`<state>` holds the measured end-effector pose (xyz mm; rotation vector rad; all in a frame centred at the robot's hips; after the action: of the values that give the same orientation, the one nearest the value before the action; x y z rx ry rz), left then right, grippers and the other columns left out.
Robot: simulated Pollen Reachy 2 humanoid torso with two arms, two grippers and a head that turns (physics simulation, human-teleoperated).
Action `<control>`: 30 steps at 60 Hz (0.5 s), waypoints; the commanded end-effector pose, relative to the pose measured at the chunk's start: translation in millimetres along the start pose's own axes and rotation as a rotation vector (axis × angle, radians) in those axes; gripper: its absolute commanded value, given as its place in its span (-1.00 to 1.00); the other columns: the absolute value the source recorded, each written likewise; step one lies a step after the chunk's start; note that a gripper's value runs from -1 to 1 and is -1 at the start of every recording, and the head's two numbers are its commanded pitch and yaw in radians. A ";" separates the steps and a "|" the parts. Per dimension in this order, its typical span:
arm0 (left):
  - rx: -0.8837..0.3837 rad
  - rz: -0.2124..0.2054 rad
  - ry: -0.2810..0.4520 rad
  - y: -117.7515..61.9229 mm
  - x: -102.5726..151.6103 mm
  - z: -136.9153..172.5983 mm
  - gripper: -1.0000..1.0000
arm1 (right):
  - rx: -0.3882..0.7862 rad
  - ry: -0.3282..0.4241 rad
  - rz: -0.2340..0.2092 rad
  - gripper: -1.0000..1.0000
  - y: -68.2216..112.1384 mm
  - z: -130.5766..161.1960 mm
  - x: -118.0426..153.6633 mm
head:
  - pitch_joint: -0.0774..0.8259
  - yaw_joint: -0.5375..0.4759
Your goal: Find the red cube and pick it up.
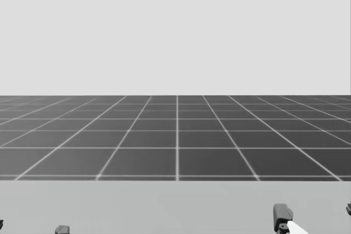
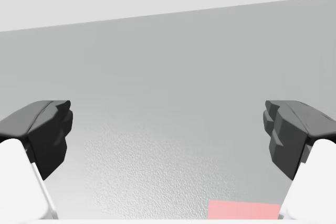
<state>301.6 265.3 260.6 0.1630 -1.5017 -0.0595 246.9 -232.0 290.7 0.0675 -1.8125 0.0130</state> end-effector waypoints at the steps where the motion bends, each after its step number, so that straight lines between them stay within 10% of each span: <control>1: 0.000 0.000 0.000 0.0 0.1 -0.3 -1.00 | -0.010 0.013 -0.020 -1.00 1.8 1.3 -1.1 | -0.82 0.07; 30: 0.004 0.001 0.000 -0.2 0.6 -1.1 -1.00 | -0.014 0.032 -0.015 -1.00 0.2 -2.0 -1.3 | -0.30 0.06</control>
<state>302.4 265.0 261.0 0.1642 -1.5017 -0.0566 248.8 -232.7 290.9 0.0653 -1.7840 -0.0030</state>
